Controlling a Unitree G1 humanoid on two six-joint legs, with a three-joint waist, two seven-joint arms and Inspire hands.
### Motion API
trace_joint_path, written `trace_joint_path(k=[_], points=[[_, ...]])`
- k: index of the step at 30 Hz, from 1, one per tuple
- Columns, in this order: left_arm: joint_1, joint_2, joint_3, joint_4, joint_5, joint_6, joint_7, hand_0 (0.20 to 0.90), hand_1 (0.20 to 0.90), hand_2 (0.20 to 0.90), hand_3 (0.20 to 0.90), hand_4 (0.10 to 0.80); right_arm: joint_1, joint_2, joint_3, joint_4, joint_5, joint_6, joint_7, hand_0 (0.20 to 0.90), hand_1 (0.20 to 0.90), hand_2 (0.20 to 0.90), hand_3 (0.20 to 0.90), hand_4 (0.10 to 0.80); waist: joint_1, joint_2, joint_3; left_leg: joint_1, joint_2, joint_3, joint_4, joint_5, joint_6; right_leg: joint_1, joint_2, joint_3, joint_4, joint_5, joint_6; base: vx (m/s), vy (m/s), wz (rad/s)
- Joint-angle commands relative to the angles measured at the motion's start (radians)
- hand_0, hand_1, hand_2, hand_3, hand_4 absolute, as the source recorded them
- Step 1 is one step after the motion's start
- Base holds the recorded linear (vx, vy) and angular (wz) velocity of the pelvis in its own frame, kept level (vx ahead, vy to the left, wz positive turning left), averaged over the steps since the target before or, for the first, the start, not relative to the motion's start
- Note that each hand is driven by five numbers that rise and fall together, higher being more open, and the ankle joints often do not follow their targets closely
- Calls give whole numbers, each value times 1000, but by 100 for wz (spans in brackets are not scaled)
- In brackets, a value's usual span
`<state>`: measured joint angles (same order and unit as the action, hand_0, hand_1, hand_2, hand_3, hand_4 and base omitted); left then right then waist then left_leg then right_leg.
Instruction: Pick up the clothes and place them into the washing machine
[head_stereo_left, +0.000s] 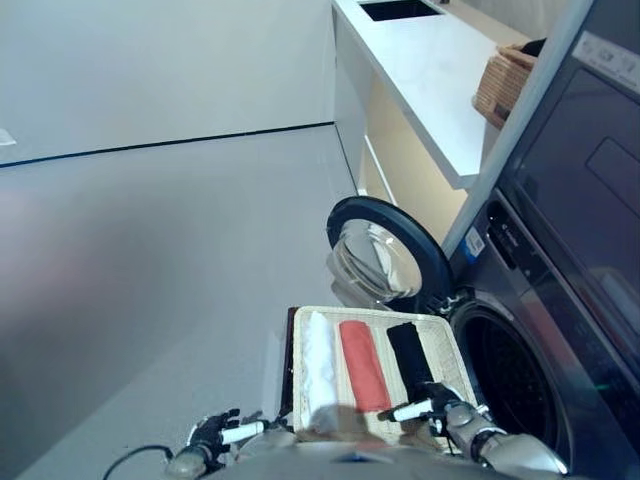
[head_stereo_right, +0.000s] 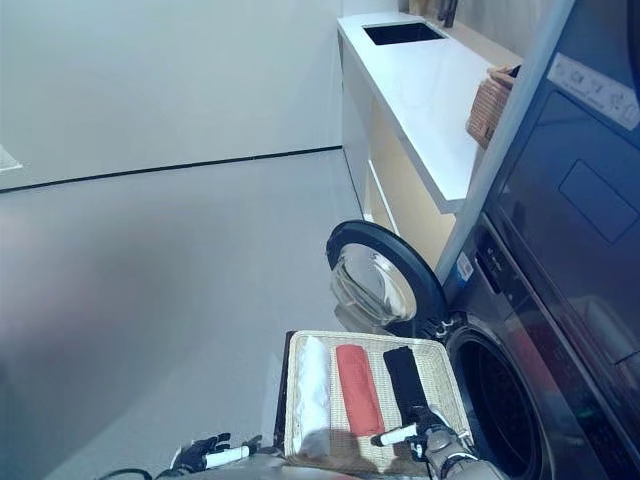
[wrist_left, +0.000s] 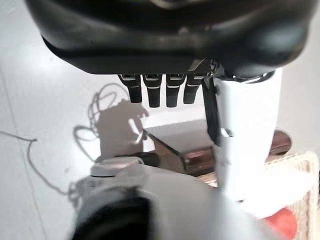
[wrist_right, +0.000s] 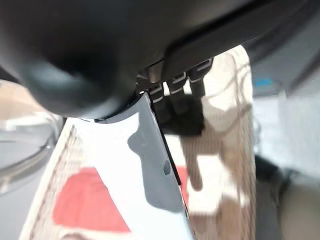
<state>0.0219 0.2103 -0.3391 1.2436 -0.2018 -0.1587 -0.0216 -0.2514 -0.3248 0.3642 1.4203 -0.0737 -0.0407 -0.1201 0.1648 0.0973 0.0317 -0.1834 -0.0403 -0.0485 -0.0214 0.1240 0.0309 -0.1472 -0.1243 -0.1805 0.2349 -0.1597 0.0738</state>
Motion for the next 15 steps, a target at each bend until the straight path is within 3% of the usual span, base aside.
trace_joint_path(k=[1,15], points=[[-94,-15,-11,2,5,-17,3,900,900,900,900,800,-160,-81,42,-4,-23,-7,-62,900,900,900,900,800,2,-14,96,-31,15,-61,46,-55,-71,72,-41,-22,-214,189,41,-194,4,-7],[-163,-5,-54,-139,-173,-63,61,900,900,900,900,800,-499,-223,120,20,-7,10,-158,900,900,900,900,800,21,46,253,-291,2,-30,118,-19,-68,-234,-37,53,-99,218,32,-111,40,-14]])
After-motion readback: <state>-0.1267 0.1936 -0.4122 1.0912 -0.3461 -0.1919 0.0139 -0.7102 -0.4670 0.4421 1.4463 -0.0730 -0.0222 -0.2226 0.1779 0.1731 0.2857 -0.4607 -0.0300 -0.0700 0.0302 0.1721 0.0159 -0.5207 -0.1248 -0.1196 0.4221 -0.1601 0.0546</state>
